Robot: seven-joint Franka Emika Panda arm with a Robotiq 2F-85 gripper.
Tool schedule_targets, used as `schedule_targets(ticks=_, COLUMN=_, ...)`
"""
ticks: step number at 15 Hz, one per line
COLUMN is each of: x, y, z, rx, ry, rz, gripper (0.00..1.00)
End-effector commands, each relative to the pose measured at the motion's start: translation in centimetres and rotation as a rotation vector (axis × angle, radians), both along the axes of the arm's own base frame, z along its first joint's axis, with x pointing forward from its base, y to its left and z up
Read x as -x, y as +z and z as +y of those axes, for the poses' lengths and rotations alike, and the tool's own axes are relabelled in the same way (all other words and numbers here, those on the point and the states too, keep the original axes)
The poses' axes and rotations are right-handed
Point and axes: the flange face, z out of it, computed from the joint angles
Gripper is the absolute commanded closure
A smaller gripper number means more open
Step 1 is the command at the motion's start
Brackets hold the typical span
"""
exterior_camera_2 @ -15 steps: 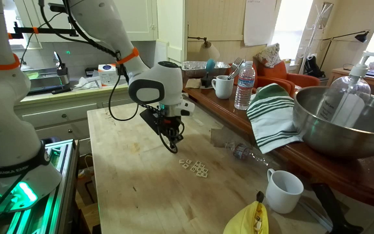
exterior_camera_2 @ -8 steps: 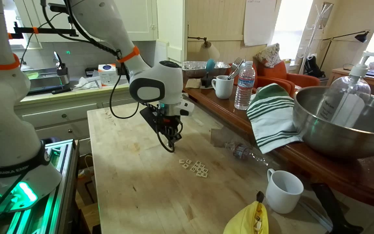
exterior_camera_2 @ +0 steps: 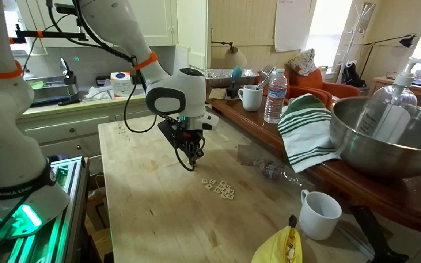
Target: Put 5 letter blocks in a line
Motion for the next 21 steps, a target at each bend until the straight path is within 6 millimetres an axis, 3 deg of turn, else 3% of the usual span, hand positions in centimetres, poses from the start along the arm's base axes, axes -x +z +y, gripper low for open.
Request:
schedule_targets(ticks=1, x=0.0, y=-0.2, z=0.4, rx=-0.006, ry=-0.029, rz=0.029, gripper=1.0)
schedule_targets(ticks=13, x=0.3, y=3.6, z=0.2, rx=0.001, ry=-0.039, rz=-0.036, gripper=1.0)
schedule_targets(ticks=17, x=0.4, y=4.6, z=-1.9, rx=0.036, ry=-0.099, rz=-0.057, gripper=1.0)
schedule_targets(ticks=21, x=0.4, y=4.3, z=-5.5, rx=0.059, ry=-0.191, rz=-0.035, gripper=1.0)
